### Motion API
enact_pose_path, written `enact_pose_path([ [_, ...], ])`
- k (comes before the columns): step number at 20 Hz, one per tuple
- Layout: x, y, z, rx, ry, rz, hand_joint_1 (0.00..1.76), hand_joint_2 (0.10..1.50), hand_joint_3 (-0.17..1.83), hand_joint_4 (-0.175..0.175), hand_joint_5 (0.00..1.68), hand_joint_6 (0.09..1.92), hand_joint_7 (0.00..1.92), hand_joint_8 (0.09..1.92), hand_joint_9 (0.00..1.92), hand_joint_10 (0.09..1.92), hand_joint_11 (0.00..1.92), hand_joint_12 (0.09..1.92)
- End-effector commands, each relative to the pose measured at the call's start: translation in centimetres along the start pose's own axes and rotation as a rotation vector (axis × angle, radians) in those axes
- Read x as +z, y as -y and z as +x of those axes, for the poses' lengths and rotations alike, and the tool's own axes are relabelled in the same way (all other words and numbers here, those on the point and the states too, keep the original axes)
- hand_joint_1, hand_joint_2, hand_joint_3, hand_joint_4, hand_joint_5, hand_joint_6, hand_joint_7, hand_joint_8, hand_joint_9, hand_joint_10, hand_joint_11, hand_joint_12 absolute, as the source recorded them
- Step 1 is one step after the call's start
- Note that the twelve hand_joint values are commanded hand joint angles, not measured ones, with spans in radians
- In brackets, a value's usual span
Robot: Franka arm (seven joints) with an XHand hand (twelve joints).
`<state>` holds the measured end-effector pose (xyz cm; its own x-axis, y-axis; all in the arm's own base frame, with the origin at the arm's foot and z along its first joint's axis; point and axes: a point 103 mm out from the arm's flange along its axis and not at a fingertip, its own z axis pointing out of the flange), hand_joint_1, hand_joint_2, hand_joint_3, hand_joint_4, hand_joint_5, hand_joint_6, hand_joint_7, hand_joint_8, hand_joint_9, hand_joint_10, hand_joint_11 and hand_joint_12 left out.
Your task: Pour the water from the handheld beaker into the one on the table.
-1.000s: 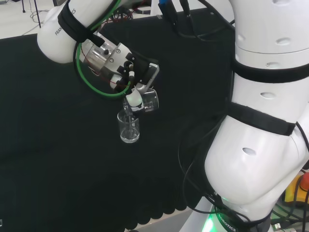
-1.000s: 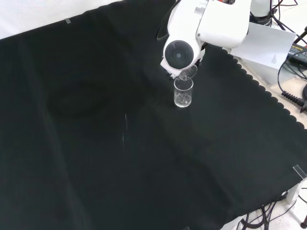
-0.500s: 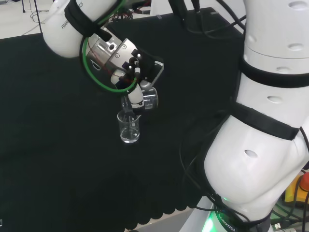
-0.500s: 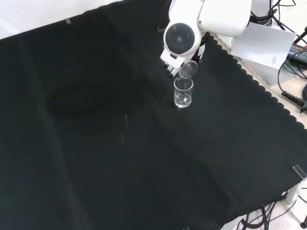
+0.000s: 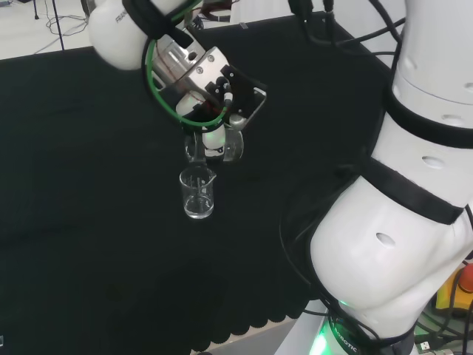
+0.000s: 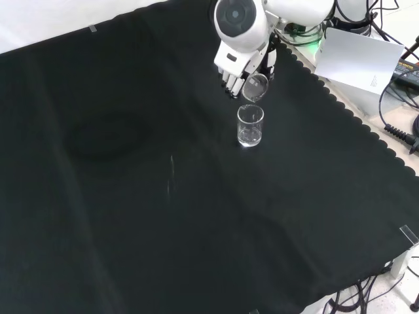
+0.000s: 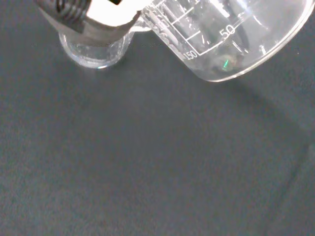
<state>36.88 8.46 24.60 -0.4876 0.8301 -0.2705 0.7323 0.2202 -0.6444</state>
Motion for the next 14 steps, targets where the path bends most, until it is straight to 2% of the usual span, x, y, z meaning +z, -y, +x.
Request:
enact_pose_path([
  [1, 1.0, 0.0, -1.3, -0.092, -0.147, -0.210, 1.27, 1.15, -0.17, -0.108, 0.93, 1.09, 1.22, 0.80, 1.34, 1.01, 1.15, 1.04],
  [6, 1.5, -0.9, -3.4, -0.125, -0.236, -0.315, 1.27, 1.15, -0.17, -0.107, 0.93, 1.09, 1.22, 0.80, 1.34, 1.00, 1.14, 1.04],
  [10, 1.8, -1.3, -5.2, -0.167, -0.343, -0.409, 1.27, 1.15, -0.17, -0.106, 0.93, 1.09, 1.22, 0.80, 1.34, 1.00, 1.14, 1.03],
  [14, 2.3, -2.1, -6.2, -0.194, -0.417, -0.457, 1.27, 1.15, -0.17, -0.105, 0.93, 1.09, 1.22, 0.80, 1.33, 1.00, 1.13, 1.03],
])
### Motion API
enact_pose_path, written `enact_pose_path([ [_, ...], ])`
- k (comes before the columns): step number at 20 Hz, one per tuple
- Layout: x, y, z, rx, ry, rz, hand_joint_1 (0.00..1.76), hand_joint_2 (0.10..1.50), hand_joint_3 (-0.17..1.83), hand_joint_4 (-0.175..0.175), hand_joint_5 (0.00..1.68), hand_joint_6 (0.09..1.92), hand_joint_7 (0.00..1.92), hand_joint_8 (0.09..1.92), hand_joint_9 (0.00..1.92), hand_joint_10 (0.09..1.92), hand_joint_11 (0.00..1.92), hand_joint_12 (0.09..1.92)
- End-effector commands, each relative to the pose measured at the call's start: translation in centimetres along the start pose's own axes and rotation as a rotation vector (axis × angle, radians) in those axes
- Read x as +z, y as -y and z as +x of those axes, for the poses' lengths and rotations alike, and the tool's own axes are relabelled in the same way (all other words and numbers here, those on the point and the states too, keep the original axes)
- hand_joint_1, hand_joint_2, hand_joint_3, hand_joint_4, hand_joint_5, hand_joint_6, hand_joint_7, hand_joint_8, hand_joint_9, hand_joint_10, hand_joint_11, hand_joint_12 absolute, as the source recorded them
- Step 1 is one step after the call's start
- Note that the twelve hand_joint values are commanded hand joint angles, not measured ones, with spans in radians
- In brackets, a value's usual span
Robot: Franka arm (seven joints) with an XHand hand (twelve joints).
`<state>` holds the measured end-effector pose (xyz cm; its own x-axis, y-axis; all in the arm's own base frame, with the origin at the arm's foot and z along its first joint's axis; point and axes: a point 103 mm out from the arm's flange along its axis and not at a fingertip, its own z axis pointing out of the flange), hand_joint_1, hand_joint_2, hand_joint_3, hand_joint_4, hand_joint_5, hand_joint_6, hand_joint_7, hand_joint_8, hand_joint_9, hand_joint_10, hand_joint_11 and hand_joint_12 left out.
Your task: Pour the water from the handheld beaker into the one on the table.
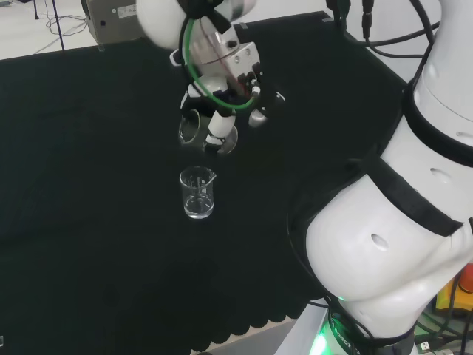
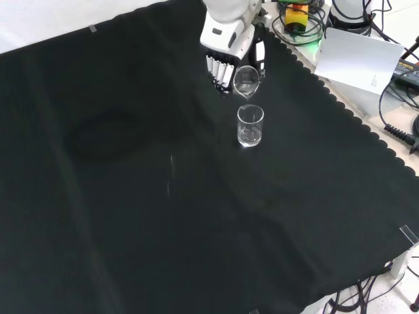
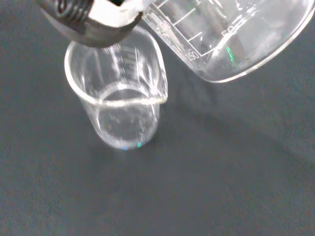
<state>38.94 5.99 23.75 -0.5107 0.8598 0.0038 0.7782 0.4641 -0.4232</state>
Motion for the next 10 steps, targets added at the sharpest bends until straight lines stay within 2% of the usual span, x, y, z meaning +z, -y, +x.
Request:
enact_pose_path([
  [1, 0.8, 0.1, -3.8, -0.031, -0.187, -0.178, 1.27, 1.15, -0.17, -0.105, 0.93, 1.09, 1.22, 0.80, 1.33, 1.00, 1.13, 1.03],
  [5, 1.5, -1.0, -5.1, -0.035, -0.251, -0.198, 1.27, 1.15, -0.17, -0.108, 0.93, 1.10, 1.21, 0.80, 1.33, 0.99, 1.12, 1.02],
  [10, 1.9, -2.5, -6.7, -0.076, -0.323, -0.222, 1.27, 1.16, -0.17, -0.109, 0.92, 1.11, 1.20, 0.82, 1.32, 0.99, 1.11, 1.01],
])
